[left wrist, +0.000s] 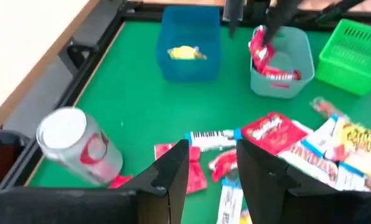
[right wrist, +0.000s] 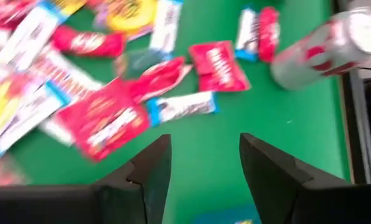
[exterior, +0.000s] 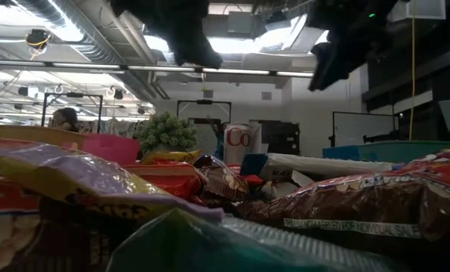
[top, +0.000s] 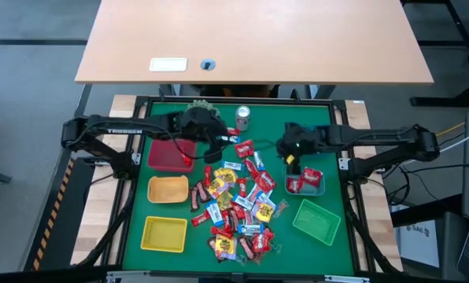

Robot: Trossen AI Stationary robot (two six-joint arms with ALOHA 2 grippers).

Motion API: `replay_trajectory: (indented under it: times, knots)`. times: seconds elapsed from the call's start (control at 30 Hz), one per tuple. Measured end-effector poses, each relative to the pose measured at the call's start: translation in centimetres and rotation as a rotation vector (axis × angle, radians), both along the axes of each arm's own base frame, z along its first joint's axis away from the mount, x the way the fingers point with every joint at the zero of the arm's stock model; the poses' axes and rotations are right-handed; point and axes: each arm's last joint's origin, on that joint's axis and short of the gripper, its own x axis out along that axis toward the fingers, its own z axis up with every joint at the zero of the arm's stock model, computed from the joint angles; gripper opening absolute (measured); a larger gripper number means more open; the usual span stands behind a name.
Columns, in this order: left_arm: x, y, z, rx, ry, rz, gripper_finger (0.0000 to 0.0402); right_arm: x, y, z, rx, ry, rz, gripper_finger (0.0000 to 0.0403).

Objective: Sort candy
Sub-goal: Put the red candy into the light blue bin

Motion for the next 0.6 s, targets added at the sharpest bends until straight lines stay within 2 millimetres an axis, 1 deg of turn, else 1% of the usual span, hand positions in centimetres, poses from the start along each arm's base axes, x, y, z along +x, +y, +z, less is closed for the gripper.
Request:
replay_trajectory:
  times: [0.1, 0.23, 0.27, 0.33, 0.4, 0.53, 0.6]
  knots:
    - [-1.2, -0.2, -2.4, -0.014, -0.012, 0.013, 0.0121, 1.1, -1.8, -0.2, 0.010, -0.065, -0.055, 0.0186]
    - [-2.9, -0.6, -4.3, -0.054, -0.114, 0.046, 0.0121, 2.8, -4.0, -1.1, 0.045, -0.137, -0.093, 0.0186]
    - [-3.2, -0.7, -4.5, -0.064, -0.150, 0.050, 0.0121, 3.3, -4.5, -1.4, 0.054, -0.148, -0.101, 0.0186]
    - [-4.0, -0.8, -5.2, -0.086, -0.162, 0.060, 0.0121, 4.3, -5.4, -2.3, 0.061, -0.164, -0.112, 0.0186]
    - [-4.4, -0.9, -5.6, -0.093, -0.172, 0.063, 0.0121, 5.1, -6.2, -3.2, 0.066, -0.176, -0.125, 0.0186]
    - [-4.6, -1.0, -5.6, -0.092, -0.175, 0.063, 0.0121, 6.8, -7.2, -5.7, 0.087, -0.162, -0.137, 0.0186]
    - [-4.6, -1.0, -5.7, -0.093, -0.173, 0.062, 0.0121, 7.7, -7.4, -6.7, 0.099, -0.179, -0.124, 0.0186]
